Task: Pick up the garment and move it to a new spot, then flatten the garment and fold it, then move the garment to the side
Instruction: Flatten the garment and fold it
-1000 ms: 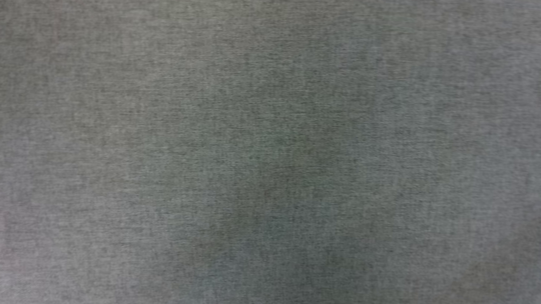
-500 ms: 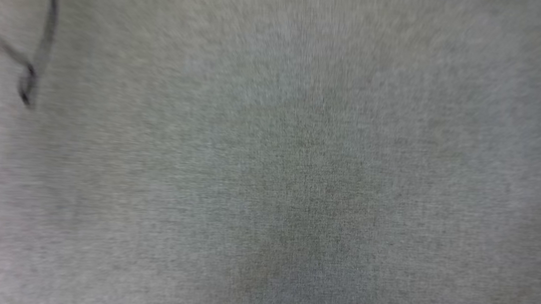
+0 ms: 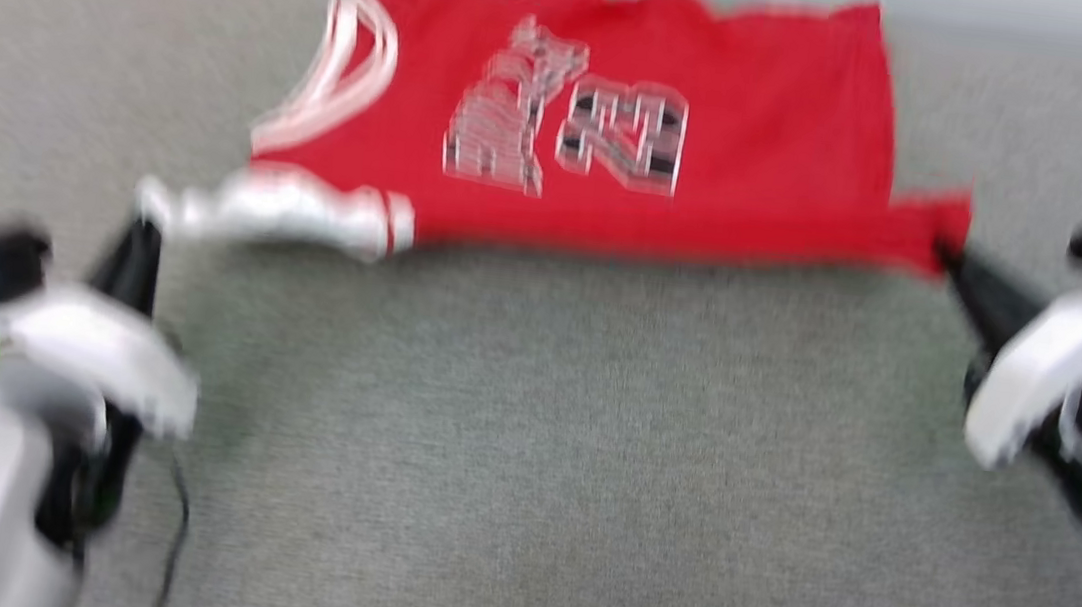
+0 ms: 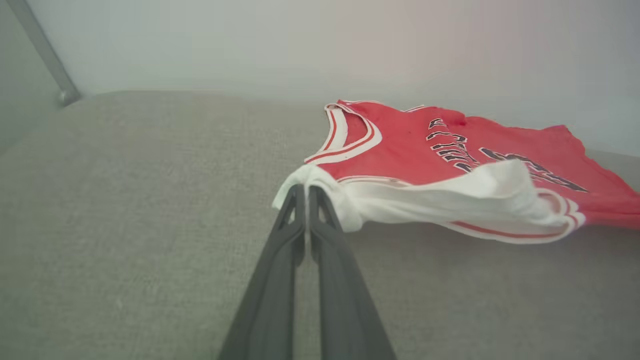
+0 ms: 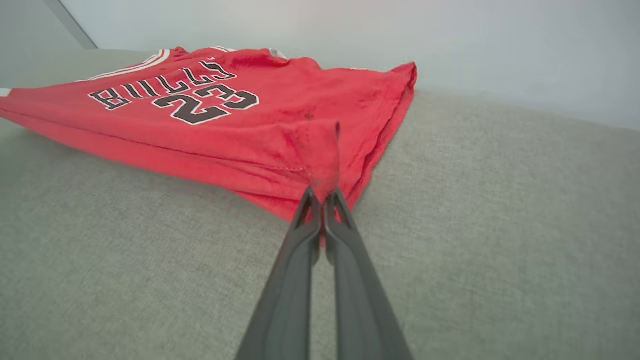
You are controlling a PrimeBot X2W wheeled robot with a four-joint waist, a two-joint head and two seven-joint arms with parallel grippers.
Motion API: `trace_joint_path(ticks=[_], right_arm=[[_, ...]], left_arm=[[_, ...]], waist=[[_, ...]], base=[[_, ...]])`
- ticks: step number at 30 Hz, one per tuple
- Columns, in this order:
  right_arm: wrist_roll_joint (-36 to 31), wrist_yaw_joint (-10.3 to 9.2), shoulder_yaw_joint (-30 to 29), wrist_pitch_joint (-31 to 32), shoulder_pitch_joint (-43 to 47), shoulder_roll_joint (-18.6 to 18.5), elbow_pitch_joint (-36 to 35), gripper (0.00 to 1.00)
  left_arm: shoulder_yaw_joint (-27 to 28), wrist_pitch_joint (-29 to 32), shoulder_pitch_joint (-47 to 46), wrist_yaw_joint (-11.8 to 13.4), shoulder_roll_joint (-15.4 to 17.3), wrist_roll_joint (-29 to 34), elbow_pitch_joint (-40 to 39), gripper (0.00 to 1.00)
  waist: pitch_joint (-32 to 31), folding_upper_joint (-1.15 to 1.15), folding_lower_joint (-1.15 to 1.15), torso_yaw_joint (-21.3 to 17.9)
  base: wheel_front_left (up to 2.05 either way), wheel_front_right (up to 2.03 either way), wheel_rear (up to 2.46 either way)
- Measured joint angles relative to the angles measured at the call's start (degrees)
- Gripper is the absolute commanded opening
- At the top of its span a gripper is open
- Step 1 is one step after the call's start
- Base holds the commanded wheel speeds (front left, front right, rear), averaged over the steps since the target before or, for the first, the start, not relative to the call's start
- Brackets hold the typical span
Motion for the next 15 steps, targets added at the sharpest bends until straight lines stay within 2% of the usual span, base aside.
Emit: trace_joint_path(ticks=[8,15], right_arm=[[0.8,0.01,-5.4,0.3,19.6,0.3,-5.2,0.0],[-0.6,0.02,-13.3,3.5,34.6,2.3,-10.9,0.0]], left_arm=[[2.6,4.2,21.9,7.3,-0.6,-4.0,-12.9,0.0],[3.9,7.0,34.9,11.0,-0.1,-5.6,-21.2,0.0]], waist=[[-7.4,0.0,-0.01,1.1],[-11.9,0.0,-0.01,1.9]], base=[[0.0,0.0,0.0],[0.0,0.0,0.0]])
